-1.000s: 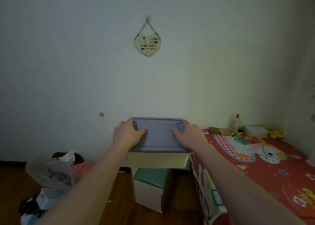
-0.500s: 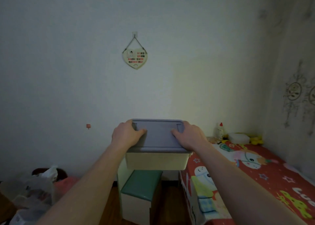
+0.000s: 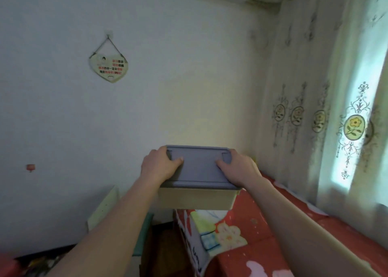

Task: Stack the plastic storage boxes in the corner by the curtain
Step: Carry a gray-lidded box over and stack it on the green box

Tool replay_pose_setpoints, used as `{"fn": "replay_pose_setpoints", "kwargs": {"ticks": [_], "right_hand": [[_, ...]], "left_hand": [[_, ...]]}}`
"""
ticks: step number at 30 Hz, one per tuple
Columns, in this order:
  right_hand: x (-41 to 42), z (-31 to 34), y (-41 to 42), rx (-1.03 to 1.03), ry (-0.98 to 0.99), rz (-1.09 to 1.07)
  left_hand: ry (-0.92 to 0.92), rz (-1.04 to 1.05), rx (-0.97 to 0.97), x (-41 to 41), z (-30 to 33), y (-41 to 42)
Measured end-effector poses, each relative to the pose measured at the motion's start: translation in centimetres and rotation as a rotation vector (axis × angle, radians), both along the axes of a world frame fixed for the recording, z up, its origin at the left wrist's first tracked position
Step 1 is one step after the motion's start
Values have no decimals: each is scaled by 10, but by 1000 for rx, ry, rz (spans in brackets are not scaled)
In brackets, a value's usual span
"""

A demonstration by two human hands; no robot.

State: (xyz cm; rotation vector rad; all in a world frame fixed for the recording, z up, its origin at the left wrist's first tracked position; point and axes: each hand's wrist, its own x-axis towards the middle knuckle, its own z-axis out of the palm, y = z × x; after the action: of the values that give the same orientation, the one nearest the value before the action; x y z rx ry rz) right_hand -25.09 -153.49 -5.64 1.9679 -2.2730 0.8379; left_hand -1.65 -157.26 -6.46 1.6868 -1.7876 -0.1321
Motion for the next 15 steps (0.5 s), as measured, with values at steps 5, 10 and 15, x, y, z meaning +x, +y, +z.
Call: {"fn": "replay_pose_setpoints", "kwargs": {"ticks": [5, 10, 15], "right_hand": [[-24, 0, 43, 4, -34, -116], [-54, -9, 90, 6, -68, -270], [-89, -18, 141, 1, -93, -423]], "left_hand": [[-7, -134, 7, -33, 0, 4], [-32, -287, 9, -78, -7, 21], [-41, -460, 16, -129, -12, 43]]}}
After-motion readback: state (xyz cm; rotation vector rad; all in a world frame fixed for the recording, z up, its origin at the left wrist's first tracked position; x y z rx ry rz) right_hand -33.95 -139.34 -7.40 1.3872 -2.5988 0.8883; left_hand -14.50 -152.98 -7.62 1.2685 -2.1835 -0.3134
